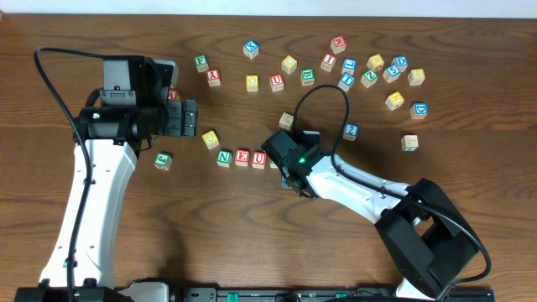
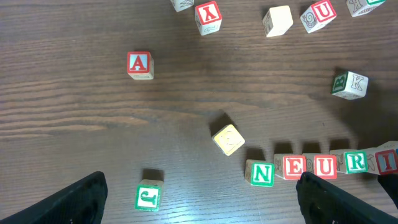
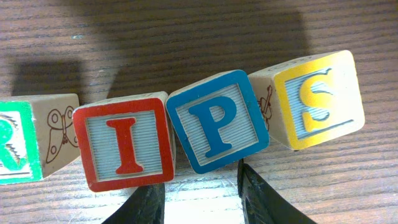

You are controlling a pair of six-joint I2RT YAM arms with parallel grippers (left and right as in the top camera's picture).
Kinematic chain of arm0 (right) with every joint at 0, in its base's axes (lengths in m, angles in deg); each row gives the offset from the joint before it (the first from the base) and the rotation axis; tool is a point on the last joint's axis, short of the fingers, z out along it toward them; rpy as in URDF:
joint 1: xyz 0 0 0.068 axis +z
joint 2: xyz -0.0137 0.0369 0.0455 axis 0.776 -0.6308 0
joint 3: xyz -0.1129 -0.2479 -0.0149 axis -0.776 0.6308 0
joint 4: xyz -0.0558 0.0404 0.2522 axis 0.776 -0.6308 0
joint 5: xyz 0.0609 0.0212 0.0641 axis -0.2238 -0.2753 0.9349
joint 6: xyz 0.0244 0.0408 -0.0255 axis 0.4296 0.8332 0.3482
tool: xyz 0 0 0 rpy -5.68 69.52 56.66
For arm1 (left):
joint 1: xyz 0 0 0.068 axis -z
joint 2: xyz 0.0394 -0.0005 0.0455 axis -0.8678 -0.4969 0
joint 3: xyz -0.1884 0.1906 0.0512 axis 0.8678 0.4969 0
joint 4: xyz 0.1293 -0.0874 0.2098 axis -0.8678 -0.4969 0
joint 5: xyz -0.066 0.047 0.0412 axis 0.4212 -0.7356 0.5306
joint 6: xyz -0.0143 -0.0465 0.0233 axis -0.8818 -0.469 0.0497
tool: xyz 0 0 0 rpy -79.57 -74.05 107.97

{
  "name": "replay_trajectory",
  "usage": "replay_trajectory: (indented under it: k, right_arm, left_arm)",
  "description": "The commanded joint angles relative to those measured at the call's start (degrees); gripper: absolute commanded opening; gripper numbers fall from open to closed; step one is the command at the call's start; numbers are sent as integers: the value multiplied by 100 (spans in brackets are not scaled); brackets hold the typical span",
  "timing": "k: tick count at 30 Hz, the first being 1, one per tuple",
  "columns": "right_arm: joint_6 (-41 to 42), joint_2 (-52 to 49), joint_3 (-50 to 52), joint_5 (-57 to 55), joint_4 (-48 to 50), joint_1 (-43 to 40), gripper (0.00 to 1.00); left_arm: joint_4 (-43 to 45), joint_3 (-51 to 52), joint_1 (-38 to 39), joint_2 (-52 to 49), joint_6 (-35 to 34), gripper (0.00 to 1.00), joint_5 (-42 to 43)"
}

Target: Spell out NEURIPS

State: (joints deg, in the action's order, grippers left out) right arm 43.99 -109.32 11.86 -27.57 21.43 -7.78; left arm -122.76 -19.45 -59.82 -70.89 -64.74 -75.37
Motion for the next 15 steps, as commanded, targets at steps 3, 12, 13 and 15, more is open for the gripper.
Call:
replay_trajectory:
  k: [3, 12, 13, 15]
  right_arm:
    - [173, 52, 33, -164, -17, 50, 33]
    - [201, 52, 33, -249, 4, 50, 33]
    - [201, 52, 33, -247, 4, 50, 33]
    - [201, 52, 33, -247, 2, 48, 33]
  left_arm:
    - [-2, -118, -22, 11, 13, 96, 4]
    - [-2, -118, -20, 11, 13, 96, 7]
    - [-2, -118, -22, 11, 13, 96, 7]
    - [-2, -118, -22, 11, 13, 96, 7]
